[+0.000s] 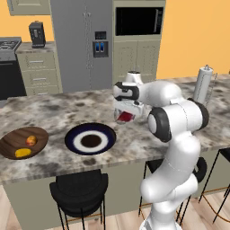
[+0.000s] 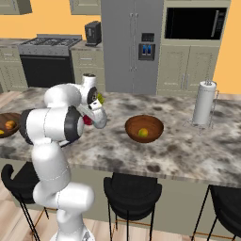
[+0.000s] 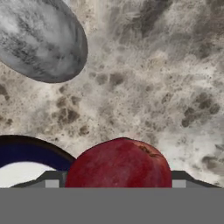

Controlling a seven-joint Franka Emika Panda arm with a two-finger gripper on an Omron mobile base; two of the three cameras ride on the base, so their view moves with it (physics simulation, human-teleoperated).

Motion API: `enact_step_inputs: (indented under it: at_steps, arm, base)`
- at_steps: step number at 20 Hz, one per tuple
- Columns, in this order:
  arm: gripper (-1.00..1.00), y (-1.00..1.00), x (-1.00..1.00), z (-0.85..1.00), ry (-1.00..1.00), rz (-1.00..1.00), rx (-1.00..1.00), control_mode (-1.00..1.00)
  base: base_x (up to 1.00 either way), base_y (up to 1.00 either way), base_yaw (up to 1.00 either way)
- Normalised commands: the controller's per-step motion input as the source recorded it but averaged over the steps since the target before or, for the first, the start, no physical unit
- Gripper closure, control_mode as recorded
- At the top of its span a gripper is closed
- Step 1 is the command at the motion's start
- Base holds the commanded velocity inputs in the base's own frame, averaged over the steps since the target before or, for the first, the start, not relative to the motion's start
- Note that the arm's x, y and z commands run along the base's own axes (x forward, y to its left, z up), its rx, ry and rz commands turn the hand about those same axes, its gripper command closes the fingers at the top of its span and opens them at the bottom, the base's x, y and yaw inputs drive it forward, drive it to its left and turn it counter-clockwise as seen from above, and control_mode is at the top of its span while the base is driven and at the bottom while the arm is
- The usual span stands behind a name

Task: Take the fruits from the plate on the dining counter and place two fruits in each bowl.

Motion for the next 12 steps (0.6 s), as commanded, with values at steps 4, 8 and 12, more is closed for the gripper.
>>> enact_step_inputs:
  at_steps: [4,8,12]
  arm:
    - [1.0,-1.0,-0.25,0.31,-0.09,0.12,0.0,-1.0]
    - [1.0,-1.0,-0.13,0.09,-0.06,0.09,0.0,-1.0]
    - [1.0,-0.97,0.0,0.01,-0.04,0.0,-0.03,-1.0]
  base:
    - [0.0,0.0,0.0]
    - [0.0,0.0,0.0]
    - [0.0,0.0,0.0]
